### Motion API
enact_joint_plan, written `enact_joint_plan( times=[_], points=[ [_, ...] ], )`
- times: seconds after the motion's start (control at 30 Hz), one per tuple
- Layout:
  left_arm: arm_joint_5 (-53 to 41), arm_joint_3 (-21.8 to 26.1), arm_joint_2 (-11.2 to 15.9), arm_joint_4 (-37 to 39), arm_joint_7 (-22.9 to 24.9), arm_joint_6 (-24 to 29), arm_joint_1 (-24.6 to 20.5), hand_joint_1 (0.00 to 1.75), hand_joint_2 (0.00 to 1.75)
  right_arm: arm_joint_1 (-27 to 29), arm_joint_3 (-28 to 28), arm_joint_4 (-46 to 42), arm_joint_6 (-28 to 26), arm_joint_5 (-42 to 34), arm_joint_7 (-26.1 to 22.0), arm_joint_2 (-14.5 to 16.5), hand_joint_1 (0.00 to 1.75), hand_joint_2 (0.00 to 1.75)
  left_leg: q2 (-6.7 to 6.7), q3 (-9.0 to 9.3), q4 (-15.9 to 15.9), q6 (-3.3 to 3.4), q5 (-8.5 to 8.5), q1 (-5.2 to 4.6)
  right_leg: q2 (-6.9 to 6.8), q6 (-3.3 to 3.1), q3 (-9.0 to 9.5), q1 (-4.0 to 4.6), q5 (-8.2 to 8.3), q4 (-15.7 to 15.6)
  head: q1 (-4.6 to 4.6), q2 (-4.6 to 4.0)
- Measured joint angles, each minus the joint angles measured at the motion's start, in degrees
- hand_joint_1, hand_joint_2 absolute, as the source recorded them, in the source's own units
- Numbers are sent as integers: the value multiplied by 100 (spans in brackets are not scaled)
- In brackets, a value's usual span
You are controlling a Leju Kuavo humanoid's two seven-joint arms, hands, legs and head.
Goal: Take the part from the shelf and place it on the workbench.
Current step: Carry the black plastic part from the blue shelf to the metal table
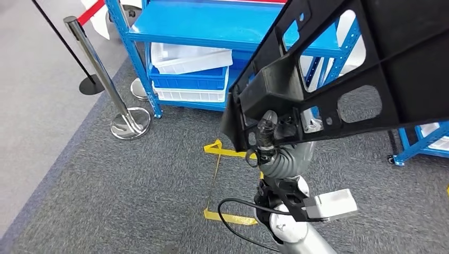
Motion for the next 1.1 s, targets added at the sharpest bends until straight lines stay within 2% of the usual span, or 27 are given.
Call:
enact_joint_plan(
  times=[0.03, 0.07, 0.1, 0.13, 0.17, 0.2, 0.23, 0.27, 0.3, 0.37, 0.4, 0.47, 0.5, 0.53, 0.57, 0.6, 0.63, 0.67, 0.73, 0.8, 0.87, 0.9, 0.93, 1.0, 1.03, 1.07, 1.1],
  points=[
    [-12, -1, 0, 0, 8, -4, -7, 0, 175, -6, 0, 17, 0, -16, -8, 1, 175, 175, 50, -132, 366, -39, -192, 21, -67, -7, -30, 3, 20, 0, -10, 0],
    [-26, -1, 0, 0, 20, -7, -13, 0, 175, -7, 0, 37, 0, -27, -15, 1, 175, 175, 79, -226, 664, -75, -307, 44, -138, -6, -61, 6, 40, 1, -11, 0],
    [-40, -2, 1, 0, 32, -10, -17, 0, 175, -8, 0, 58, 0, -36, -25, 1, 175, 175, 96, -228, 779, -104, -304, 65, -205, 2, -90, 5, 59, 4, -11, 0],
    [-59, -6, 2, 0, 45, -13, -19, 0, 175, -12, 0, 80, 0, -40, -39, 0, 175, 175, 117, -118, 671, -126, -196, 83, -268, 14, -114, -1, 75, 7, -11, 0],
    [-80, -12, 4, 0, 57, -15, -26, 0, 175, -22, 0, 98, 0, -36, -53, 0, 175, 175, 166, 95, 363, -141, -28, 96, -329, 29, -131, -8, 90, 12, -12, 0],
    [-101, -19, 6, -1, 68, -16, -44, 0, 175, -42, 0, 109, 0, -22, -64, 1, 175, 175, 280, 360, -62, -149, 111, 100, -385, 47, -142, -9, 102, 18, -13, 0],
    [-119, -27, 8, -1, 79, -15, -78, 0, 175, -72, -1, 114, 0, 0, -69, 1, 175, 175, 388, 591, -442, -130, 206, 78, -439, 71, -150, -6, 117, 20, -12, 0],
    [-126, -32, 9, -2, 89, -13, -121, 0, 175, -111, -2, 115, 0, 30, -60, 2, 175, 175, 472, 735, -706, -95, 253, 51, -490, 101, -151, 0, 135, 18, 3, 0],
    [-116, -35, 10, -2, 99, -6, -166, 0, 175, -150, -3, 113, 0, 61, -42, 4, 175, 175, 514, 786, -839, -50, 254, 23, -543, 135, -150, 7, 157, 11, 14, 0],
    [-43, -37, 13, -2, 116, 25, -229, 0, 175, -210, -7, 110, 0, 103, 19, 14, 175, 175, 417, 757, -897, 64, 308, 10, -634, 208, -140, 11, 188, -12, 52, 0],
    [3, -37, 14, -3, 123, 48, -245, 0, 175, -228, -10, 108, 0, 114, 46, 21, 175, 175, 366, 755, -939, 119, 346, 21, -585, 235, -148, 5, 148, 19, 66, 0],
    [69, -36, 15, -4, 134, 85, -275, 0, 175, -254, -23, 99, -1, 122, 79, 34, 175, 175, 269, 746, -1011, 231, 441, 47, -320, 255, -289, -2, -141, 378, 111, 0],
    [81, -36, 14, -5, 134, 94, -291, 0, 175, -260, -32, 95, -2, 125, 88, 38, 175, 175, 218, 710, -1010, 264, 470, 40, -153, 253, -427, -4, -358, 734, 139, 0],
    [90, -36, 13, -8, 134, 96, -306, 0, 175, -261, -40, 92, -2, 126, 94, 39, 175, 175, 156, 670, -995, 287, 492, 33, -56, 248, -579, 2, -548, 1119, 159, 0],
    [92, -36, 11, -10, 134, 96, -315, 0, 175, -260, -47, 92, -2, 126, 99, 38, 175, 175, 87, 631, -973, 294, 505, 27, -7, 247, -691, 10, -658, 1417, 176, 0],
    [92, -36, 11, -12, 133, 96, -317, 0, 175, -258, -50, 92, -2, 126, 104, 38, 175, 175, 11, 591, -942, 296, 514, 20, 13, 245, -720, 16, -668, 1544, 184, 0],
    [93, -36, 11, -13, 133, 96, -317, 0, 175, -259, -52, 92, -2, 126, 106, 38, 175, 175, -68, 551, -901, 294, 517, 17, 25, 238, -643, 19, -568, 1445, 186, 0],
    [94, -36, 11, -14, 133, 96, -317, 0, 175, -262, -54, 92, -2, 126, 106, 39, 175, 175, -148, 512, -852, 287, 514, 16, 61, 227, -476, 17, -401, 1160, 188, 0],
    [98, -36, 11, -22, 131, 106, -327, 0, 175, -276, -58, 91, -2, 100, 98, 42, 175, 175, -297, 411, -727, 255, 500, 12, 301, 195, -127, -6, -169, 488, 193, 0],
    [108, -36, 11, -30, 120, 138, -339, 0, 175, -284, -70, 84, -2, 1, 60, 51, 175, 175, -420, 292, -646, 189, 514, 22, 479, 172, -15, -14, -151, 198, 203, 0],
    [106, -36, 12, -31, 110, 172, -333, 0, 175, -281, -83, 77, -1, -100, 6, 65, 175, 175, -524, 218, -641, 113, 552, 47, 388, 137, -24, -11, -130, 160, 214, 0],
    [96, -36, 11, -31, 114, 179, -323, 0, 175, -280, -85, 76, 0, -122, -12, 76, 175, 175, -478, 190, -616, 80, 534, 42, 319, 108, -16, -16, -110, 131, 213, 0],
    [83, -37, 10, -31, 127, 177, -317, 0, 175, -279, -85, 73, 1, -126, -21, 89, 175, 175, -366, 134, -504, 45, 458, 35, 244, 80, -6, -29, -90, 99, 194, 0],
    [64, -38, 7, -31, 173, 154, -318, 0, 175, -273, -85, 63, 2, -115, -25, 109, 175, 175, -50, -101, 24, -21, 154, 31, 86, 49, 3, -32, -69, 66, 152, 0],
    [63, -38, 7, -31, 206, 132, -321, 0, 175, -262, -86, 58, 2, -108, -25, 113, 175, 175, 43, -258, 381, -48, -12, 45, 2, 44, 0, -27, -67, 65, 134, 0],
    [72, -38, 7, -31, 244, 105, -320, 0, 175, -243, -87, 57, 2, -110, -28, 113, 175, 175, 88, -379, 660, -67, -107, 58, -82, 42, -3, -23, -68, 67, 133, 0],
    [84, -38, 7, -31, 290, 69, -315, 0, 175, -220, -89, 57, 1, -134, -39, 113, 175, 175, 115, -419, 772, -77, -104, 66, -166, 43, -4, -21, -70, 68, 133, 0]
  ],
)
